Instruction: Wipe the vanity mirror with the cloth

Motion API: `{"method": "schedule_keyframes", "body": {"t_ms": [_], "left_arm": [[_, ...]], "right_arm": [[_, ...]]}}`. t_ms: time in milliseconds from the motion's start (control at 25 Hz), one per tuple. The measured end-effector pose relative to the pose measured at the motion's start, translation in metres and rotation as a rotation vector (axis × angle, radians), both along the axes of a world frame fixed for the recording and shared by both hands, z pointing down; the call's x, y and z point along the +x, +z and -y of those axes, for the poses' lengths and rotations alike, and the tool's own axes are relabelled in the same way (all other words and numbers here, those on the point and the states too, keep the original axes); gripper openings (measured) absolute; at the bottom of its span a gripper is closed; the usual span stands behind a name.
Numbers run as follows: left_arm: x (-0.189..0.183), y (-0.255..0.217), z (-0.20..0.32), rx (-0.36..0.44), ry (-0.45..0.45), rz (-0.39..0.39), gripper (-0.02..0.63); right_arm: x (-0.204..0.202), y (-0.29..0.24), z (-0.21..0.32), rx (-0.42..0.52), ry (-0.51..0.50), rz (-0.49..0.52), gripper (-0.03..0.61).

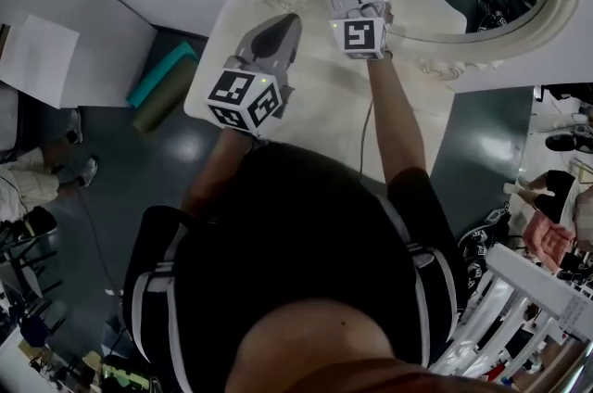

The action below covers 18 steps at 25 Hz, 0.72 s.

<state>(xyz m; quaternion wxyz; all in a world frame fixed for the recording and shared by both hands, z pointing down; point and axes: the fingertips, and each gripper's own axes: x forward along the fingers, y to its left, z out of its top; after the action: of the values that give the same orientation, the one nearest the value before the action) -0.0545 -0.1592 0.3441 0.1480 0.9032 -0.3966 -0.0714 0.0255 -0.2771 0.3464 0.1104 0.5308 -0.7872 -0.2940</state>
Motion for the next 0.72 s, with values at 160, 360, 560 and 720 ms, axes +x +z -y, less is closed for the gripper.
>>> {"method": "schedule_keyframes", "body": {"t_ms": [160,360,560,720], "left_arm": [[0.015,0.0,0.006,0.002,0.043,-0.001,0.011],[0.042,-0.005,0.006,0.011,0.103,-0.009,0.011],[0.062,-0.013,0.011,0.023,0.168,-0.017,0.011],[0.085,-0.014,0.007,0.031,0.216,-0.022,0.011]], "right_arm": [[0.03,-0.025,-0.028,0.028,0.007,0.257,0.08],[0.067,-0.043,-0.072,0.1,0.053,0.386,0.08],[0.111,-0.047,-0.099,0.11,0.162,0.537,0.08],[0.177,-0.043,-0.122,0.17,0.273,0.652,0.08]]}}
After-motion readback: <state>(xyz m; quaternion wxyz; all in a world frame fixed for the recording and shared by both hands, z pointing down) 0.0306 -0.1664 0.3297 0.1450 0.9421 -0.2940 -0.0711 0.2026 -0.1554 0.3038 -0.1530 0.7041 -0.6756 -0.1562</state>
